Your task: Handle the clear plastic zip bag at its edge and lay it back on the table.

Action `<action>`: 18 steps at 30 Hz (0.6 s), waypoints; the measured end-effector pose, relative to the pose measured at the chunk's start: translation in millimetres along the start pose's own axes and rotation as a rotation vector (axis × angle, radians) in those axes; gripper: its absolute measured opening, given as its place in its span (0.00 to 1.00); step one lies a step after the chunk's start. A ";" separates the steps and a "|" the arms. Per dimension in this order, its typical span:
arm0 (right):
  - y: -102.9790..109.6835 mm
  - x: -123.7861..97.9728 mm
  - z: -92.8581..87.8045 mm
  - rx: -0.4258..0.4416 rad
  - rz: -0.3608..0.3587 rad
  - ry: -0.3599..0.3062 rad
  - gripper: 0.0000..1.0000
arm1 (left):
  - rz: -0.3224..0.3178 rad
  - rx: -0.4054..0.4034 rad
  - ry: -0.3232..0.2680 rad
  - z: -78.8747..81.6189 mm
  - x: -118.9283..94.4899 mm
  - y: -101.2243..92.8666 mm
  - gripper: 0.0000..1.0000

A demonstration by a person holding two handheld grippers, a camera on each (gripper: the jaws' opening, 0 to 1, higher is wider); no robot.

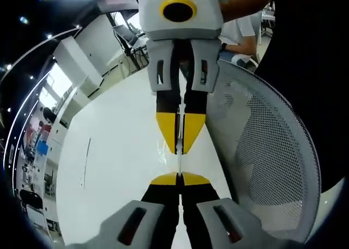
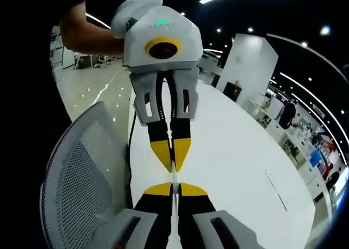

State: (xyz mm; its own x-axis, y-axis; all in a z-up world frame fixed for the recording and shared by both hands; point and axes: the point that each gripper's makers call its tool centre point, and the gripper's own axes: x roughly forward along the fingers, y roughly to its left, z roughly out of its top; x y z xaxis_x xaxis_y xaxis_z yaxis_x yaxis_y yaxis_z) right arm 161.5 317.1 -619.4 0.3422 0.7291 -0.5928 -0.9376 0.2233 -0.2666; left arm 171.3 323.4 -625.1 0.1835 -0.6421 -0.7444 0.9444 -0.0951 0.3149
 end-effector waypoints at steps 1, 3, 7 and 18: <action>-0.1 -0.2 -0.4 0.002 0.000 0.000 0.00 | 0.000 0.000 0.000 0.0 0.1 0.0 0.00; -0.5 -0.5 -0.8 0.002 -0.001 0.000 0.00 | 0.001 -0.001 0.001 0.1 0.2 0.3 0.00; -1.4 -0.6 -1.5 0.003 -0.003 0.000 0.00 | 0.003 -0.003 0.002 -0.5 0.0 0.7 0.00; -2.3 -0.6 -1.7 0.006 -0.005 -0.001 0.00 | 0.008 -0.005 -0.001 -2.6 0.4 2.7 0.00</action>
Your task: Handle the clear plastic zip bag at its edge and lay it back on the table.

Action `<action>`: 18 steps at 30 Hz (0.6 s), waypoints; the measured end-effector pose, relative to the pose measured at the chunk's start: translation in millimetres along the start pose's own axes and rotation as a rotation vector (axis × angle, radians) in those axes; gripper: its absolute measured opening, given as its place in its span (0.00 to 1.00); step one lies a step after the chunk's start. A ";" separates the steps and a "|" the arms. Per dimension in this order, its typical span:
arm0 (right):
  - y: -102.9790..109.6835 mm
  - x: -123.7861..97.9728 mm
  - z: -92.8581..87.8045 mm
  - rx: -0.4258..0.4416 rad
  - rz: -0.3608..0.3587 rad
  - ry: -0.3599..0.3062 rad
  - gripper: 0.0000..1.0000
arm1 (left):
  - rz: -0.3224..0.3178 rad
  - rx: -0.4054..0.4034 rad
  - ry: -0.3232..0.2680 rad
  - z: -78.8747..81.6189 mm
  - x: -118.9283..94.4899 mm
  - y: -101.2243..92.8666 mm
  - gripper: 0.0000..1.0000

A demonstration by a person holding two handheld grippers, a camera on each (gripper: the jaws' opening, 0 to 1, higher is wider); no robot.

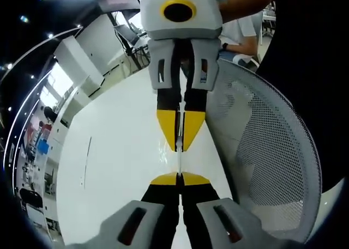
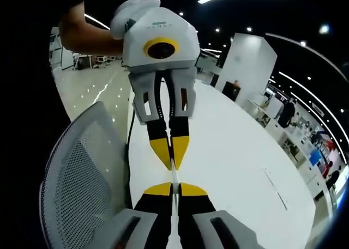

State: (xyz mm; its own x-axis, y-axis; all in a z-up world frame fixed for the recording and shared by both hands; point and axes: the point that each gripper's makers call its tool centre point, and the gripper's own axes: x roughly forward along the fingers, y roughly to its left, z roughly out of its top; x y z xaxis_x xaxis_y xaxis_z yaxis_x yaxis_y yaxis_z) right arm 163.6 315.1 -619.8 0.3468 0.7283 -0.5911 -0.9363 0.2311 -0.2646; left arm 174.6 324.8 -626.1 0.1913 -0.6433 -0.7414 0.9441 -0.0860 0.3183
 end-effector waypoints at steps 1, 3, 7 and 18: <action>-0.2 -0.3 -0.2 0.001 0.000 0.000 0.00 | 0.001 0.000 -0.001 0.0 -0.1 0.0 0.00; -0.3 -0.8 -0.3 0.001 -0.001 0.000 0.00 | 0.002 -0.002 -0.002 -0.1 -0.3 0.2 0.00; -0.5 -1.1 -0.4 0.002 -0.002 0.000 0.00 | 0.003 -0.001 -0.002 -0.1 -0.5 0.3 0.00; -1.3 -1.8 -1.9 0.006 -0.009 0.002 0.00 | 0.006 0.001 -0.002 -0.7 -1.2 0.5 0.00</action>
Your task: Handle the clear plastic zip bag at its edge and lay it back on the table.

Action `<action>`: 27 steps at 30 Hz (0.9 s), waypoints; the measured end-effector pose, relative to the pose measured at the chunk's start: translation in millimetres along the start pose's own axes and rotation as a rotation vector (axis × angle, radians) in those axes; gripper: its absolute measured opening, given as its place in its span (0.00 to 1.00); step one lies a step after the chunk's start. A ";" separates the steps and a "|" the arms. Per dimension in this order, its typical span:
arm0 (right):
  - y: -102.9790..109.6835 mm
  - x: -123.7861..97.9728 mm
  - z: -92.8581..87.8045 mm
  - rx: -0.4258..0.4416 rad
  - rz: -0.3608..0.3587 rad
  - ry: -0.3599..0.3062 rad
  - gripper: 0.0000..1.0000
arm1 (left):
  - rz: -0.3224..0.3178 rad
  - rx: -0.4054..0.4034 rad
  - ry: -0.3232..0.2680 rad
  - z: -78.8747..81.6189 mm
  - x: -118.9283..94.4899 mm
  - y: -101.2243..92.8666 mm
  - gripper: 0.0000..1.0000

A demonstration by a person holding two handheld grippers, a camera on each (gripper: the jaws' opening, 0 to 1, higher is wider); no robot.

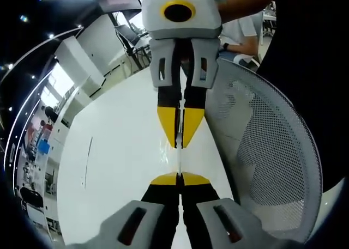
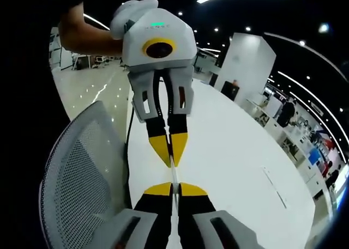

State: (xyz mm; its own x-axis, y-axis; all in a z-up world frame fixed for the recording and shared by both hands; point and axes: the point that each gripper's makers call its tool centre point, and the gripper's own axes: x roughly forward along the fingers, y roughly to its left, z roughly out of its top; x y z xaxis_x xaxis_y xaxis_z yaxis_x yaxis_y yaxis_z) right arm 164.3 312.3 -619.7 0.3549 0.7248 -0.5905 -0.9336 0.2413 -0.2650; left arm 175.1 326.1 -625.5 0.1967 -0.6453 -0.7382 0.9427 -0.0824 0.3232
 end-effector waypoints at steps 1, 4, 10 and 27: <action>-0.2 -0.3 -0.5 0.002 -0.001 0.000 0.00 | 0.000 0.000 0.000 0.0 -0.1 0.0 0.00; -0.5 -0.7 -1.3 0.004 -0.001 0.002 0.00 | 0.000 -0.001 0.001 -0.6 0.2 0.2 0.00; -1.2 -1.9 -3.2 0.008 -0.003 0.004 0.00 | -0.002 -0.002 0.001 -1.5 1.0 0.8 0.00; -1.9 -3.4 -5.6 0.018 -0.007 0.007 0.00 | -0.005 -0.001 0.001 -0.8 2.0 1.3 0.00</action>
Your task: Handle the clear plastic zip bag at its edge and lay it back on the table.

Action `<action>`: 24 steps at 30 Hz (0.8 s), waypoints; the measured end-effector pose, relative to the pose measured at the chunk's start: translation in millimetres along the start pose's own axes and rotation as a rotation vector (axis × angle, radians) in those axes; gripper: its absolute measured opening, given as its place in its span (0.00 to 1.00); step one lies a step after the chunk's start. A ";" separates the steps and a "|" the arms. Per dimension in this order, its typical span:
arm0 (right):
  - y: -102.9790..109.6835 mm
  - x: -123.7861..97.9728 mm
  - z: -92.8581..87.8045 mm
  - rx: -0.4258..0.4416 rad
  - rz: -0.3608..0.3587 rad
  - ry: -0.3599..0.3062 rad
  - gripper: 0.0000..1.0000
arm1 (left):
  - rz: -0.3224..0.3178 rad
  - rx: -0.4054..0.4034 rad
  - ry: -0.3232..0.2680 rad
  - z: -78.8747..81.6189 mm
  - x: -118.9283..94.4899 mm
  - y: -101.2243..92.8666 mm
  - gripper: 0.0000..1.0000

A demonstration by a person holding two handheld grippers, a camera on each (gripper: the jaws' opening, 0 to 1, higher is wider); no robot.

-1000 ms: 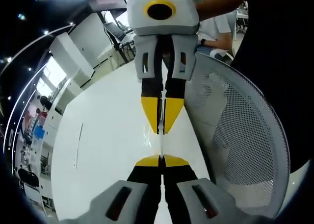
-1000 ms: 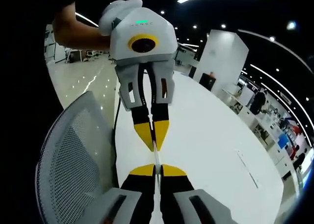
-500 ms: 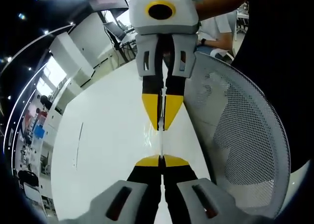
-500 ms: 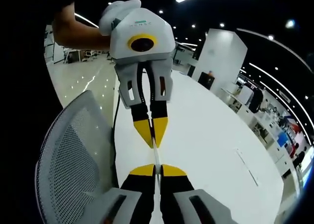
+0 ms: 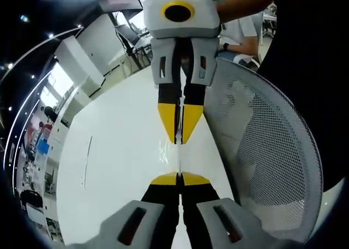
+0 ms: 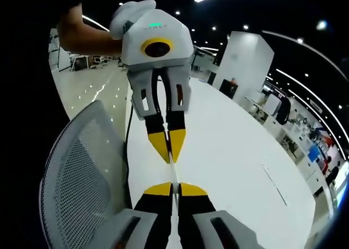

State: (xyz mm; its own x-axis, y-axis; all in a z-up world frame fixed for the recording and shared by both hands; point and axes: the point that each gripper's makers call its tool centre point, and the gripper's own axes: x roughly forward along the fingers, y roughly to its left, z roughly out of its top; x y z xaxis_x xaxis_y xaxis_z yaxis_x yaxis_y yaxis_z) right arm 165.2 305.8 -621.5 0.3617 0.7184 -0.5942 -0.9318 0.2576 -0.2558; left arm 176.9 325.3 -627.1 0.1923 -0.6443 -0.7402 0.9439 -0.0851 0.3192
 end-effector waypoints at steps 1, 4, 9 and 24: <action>-0.2 -0.1 -0.2 -0.001 -0.001 0.001 0.00 | 0.000 0.000 0.001 -0.3 0.0 0.0 0.00; 0.0 -0.8 -0.9 0.002 0.000 0.000 0.00 | 0.000 -0.004 -0.001 -0.8 -0.3 -0.2 0.00; 0.4 -1.4 -2.0 0.003 0.001 0.002 0.00 | -0.001 -0.003 0.000 -0.4 -0.4 -1.1 0.00; -0.9 -2.3 -3.9 0.008 -0.004 0.002 0.00 | -0.006 -0.002 0.002 -0.4 -0.2 -1.5 0.00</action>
State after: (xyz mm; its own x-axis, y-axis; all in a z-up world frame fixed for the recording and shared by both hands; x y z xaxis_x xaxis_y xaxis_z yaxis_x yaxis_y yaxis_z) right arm 165.3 301.4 -622.9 0.3659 0.7156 -0.5950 -0.9304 0.2662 -0.2520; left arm 175.6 325.9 -627.6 0.1868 -0.6425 -0.7432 0.9456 -0.0876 0.3134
